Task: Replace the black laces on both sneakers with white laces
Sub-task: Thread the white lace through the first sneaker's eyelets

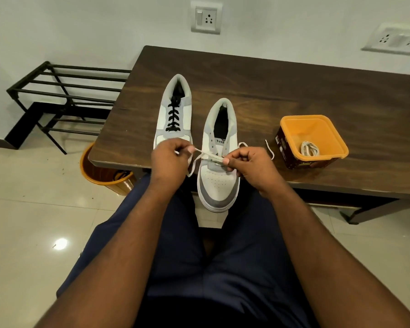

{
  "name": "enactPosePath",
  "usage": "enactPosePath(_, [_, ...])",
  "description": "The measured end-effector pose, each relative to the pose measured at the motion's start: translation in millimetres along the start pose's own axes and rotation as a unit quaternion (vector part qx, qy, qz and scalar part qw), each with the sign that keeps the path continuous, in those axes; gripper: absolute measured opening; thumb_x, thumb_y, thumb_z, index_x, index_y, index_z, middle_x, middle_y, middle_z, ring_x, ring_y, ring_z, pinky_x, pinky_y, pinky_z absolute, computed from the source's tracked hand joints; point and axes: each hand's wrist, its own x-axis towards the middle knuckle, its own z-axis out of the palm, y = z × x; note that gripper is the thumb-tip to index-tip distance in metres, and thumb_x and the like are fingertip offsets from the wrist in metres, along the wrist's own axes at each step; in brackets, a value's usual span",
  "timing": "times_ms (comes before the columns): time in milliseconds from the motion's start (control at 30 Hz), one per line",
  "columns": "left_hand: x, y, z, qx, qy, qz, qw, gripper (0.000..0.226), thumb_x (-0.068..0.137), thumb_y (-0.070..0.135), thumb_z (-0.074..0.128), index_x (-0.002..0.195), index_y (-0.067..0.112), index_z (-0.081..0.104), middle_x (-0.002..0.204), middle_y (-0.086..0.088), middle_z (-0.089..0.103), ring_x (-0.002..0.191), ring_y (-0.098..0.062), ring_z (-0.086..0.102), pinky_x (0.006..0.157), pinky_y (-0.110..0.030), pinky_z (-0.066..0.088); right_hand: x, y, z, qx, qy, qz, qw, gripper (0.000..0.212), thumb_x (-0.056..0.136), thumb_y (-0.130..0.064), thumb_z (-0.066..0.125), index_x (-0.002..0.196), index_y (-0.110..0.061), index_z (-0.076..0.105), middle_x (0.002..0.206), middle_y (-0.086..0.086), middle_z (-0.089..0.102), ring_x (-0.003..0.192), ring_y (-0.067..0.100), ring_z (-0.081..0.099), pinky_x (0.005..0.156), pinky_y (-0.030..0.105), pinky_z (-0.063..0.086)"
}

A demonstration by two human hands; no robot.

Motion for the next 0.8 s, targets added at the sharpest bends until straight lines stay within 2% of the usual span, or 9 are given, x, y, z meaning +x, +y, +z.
enactPosePath(67, [1.5, 0.1, -8.9, 0.070, 0.044, 0.015, 0.996, 0.008, 0.093, 0.016, 0.064, 0.093, 0.018, 0.071, 0.094, 0.005, 0.066, 0.091, -0.013, 0.063, 0.071, -0.011, 0.043, 3.7, 6.7, -10.1, -0.050, 0.072, -0.026, 0.996, 0.004, 0.086, -0.012, 0.071, 0.084, -0.011, 0.074, 0.069, -0.006, 0.068, 0.058, -0.002, 0.055, 0.062, 0.021, 0.047])
enactPosePath(133, [-0.4, 6.9, -11.7, 0.216, 0.003, 0.063, 0.974, 0.027, 0.095, 0.024, 0.061, 0.122, 0.019, 0.065, 0.118, -0.001, 0.061, 0.109, -0.020, 0.059, 0.083, -0.024, 0.042, 6.0, 7.8, -11.0, -0.078, 0.127, -0.065, 0.987, 0.005, 0.087, -0.013, 0.070, 0.086, -0.016, 0.074, 0.078, -0.008, 0.070, 0.069, -0.003, 0.059, 0.069, 0.018, 0.050])
enactPosePath(167, [-1.9, 11.3, -8.2, 0.236, -0.020, 0.094, 0.967, 0.040, 0.096, 0.025, 0.060, 0.136, 0.021, 0.055, 0.128, -0.002, 0.057, 0.116, -0.019, 0.055, 0.089, -0.029, 0.042, 6.1, 5.7, -7.2, -0.087, 0.124, -0.079, 0.985, 0.006, 0.087, -0.013, 0.069, 0.088, -0.016, 0.074, 0.081, -0.007, 0.071, 0.072, -0.003, 0.061, 0.070, 0.017, 0.051])
enactPosePath(233, [-4.1, 22.2, 6.9, 0.136, -0.077, 0.127, 0.980, 0.052, 0.095, 0.019, 0.061, 0.145, 0.022, 0.045, 0.135, -0.001, 0.054, 0.117, -0.012, 0.054, 0.096, -0.026, 0.043, 7.0, 1.0, 3.6, -0.075, 0.079, -0.093, 0.990, 0.011, 0.089, -0.009, 0.066, 0.097, -0.011, 0.074, 0.088, -0.002, 0.072, 0.079, 0.000, 0.065, 0.074, 0.017, 0.053])
enactPosePath(300, [-4.1, 28.0, 20.5, -0.026, -0.144, 0.077, 0.986, 0.046, 0.094, 0.012, 0.063, 0.138, 0.017, 0.053, 0.125, -0.003, 0.063, 0.096, -0.010, 0.065, 0.084, -0.025, 0.056, 8.1, -2.8, 10.4, -0.016, 0.051, -0.094, 0.994, 0.017, 0.090, -0.004, 0.064, 0.105, -0.006, 0.072, 0.095, 0.005, 0.073, 0.081, 0.007, 0.069, 0.074, 0.022, 0.056])
enactPosePath(367, [-1.6, 26.9, 27.5, -0.081, -0.161, 0.030, 0.983, 0.027, 0.091, 0.009, 0.066, 0.119, 0.009, 0.068, 0.098, -0.014, 0.072, 0.074, -0.015, 0.068, 0.067, -0.027, 0.060, 9.9, -3.4, 9.8, 0.031, 0.085, -0.100, 0.991, 0.016, 0.087, -0.004, 0.068, 0.102, -0.005, 0.072, 0.091, 0.007, 0.073, 0.076, 0.013, 0.070, 0.067, 0.024, 0.057])
enactPosePath(467, [3.2, 26.7, 22.8, -0.015, -0.154, 0.033, 0.987, 0.010, 0.088, 0.012, 0.070, 0.094, 0.006, 0.075, 0.075, -0.010, 0.072, 0.057, -0.012, 0.065, 0.058, -0.020, 0.054, 10.4, -2.0, 3.1, 0.047, 0.117, -0.106, 0.986, 0.010, 0.081, -0.007, 0.075, 0.091, -0.005, 0.073, 0.080, 0.009, 0.073, 0.072, 0.019, 0.071, 0.064, 0.024, 0.056])
enactPosePath(633, [10.8, 29.9, 14.3, 0.065, -0.133, 0.003, 0.989, 0.004, 0.089, 0.020, 0.071, 0.087, 0.016, 0.072, 0.071, 0.002, 0.069, 0.048, -0.015, 0.066, 0.056, -0.028, 0.058, 8.3, 1.2, 0.9, 0.063, 0.119, -0.128, 0.983, 0.016, 0.084, -0.003, 0.070, 0.100, -0.007, 0.072, 0.084, 0.003, 0.073, 0.072, 0.007, 0.068, 0.069, 0.020, 0.055])
enactPosePath(800, [12.0, 31.4, 21.4, -0.031, -0.107, -0.017, 0.994, 0.009, 0.090, 0.014, 0.069, 0.086, 0.006, 0.068, 0.065, -0.001, 0.066, 0.047, -0.016, 0.063, 0.052, -0.034, 0.056, 11.4, 4.1, 3.4, 0.056, 0.108, -0.131, 0.984, 0.013, 0.086, -0.004, 0.069, 0.097, -0.009, 0.072, 0.083, 0.007, 0.073, 0.071, 0.013, 0.067, 0.070, 0.028, 0.058])
